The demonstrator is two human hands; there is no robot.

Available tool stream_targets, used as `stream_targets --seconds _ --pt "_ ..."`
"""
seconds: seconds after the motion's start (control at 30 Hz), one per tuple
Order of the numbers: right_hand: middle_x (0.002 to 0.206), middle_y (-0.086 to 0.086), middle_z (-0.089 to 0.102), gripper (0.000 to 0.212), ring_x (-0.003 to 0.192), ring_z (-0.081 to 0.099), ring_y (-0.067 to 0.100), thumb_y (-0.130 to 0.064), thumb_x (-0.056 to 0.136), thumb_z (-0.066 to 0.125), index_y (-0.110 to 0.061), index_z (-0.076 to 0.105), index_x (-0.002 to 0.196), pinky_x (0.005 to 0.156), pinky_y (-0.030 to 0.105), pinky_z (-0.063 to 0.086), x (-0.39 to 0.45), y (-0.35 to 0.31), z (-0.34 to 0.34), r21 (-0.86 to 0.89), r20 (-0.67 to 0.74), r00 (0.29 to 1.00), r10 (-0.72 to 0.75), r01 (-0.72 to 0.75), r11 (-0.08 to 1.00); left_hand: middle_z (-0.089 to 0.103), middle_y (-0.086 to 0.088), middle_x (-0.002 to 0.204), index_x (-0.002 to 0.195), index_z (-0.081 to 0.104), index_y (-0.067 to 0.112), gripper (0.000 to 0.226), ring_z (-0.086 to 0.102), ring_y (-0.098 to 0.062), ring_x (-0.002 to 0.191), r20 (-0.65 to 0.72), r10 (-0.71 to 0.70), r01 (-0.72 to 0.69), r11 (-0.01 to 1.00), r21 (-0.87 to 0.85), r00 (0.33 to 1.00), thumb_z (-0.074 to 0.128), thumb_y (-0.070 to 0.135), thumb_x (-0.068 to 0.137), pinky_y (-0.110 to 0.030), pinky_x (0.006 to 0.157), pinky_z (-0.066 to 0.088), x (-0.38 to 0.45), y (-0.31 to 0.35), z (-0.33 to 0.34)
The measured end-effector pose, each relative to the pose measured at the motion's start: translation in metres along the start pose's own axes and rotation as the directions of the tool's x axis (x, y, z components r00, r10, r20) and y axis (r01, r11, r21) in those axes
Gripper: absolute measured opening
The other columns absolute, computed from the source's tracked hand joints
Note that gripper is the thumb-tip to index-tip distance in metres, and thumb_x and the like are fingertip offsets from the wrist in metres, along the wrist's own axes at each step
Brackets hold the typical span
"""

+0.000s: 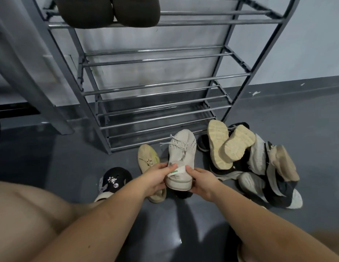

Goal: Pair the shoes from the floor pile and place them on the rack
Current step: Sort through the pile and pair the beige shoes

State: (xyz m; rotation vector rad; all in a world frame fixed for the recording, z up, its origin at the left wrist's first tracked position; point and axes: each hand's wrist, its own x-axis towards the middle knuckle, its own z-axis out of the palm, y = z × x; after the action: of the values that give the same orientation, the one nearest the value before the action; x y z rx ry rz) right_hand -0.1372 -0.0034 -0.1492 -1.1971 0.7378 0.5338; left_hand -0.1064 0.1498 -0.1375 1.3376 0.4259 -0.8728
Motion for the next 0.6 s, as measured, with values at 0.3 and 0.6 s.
stream_targets --seconds 0.3,0.6 --pt "0.103 0.008 0.068 0.038 0.086 0.066 0.020 -0.030 0.088 0.065 -0.008 0.059 0.119 0.062 0.030 0.055 0.011 0.014 -0.017 -0.051 -0.039 0.997 0.071 -0.073 0.996 0.058 -0.016 0.127 0.136 0.040 0.008 0.055 0.062 -0.017 0.083 -0.029 -0.084 0.084 0.996 -0.008 0.996 0.064 0.008 0.087 -0.027 0.062 0.053 0.015 -0.016 0.010" --pt "0.087 0.002 0.068 0.011 0.075 0.064 0.013 -0.022 0.091 0.062 -0.014 0.061 0.099 0.051 0.022 0.051 0.024 0.019 -0.024 -0.103 -0.031 0.997 0.067 -0.070 0.992 0.068 -0.004 0.105 0.129 0.050 0.007 0.047 0.065 -0.012 0.084 0.036 -0.160 0.158 0.985 0.067 0.986 0.066 0.019 0.086 -0.018 0.058 0.055 0.031 -0.024 0.007"
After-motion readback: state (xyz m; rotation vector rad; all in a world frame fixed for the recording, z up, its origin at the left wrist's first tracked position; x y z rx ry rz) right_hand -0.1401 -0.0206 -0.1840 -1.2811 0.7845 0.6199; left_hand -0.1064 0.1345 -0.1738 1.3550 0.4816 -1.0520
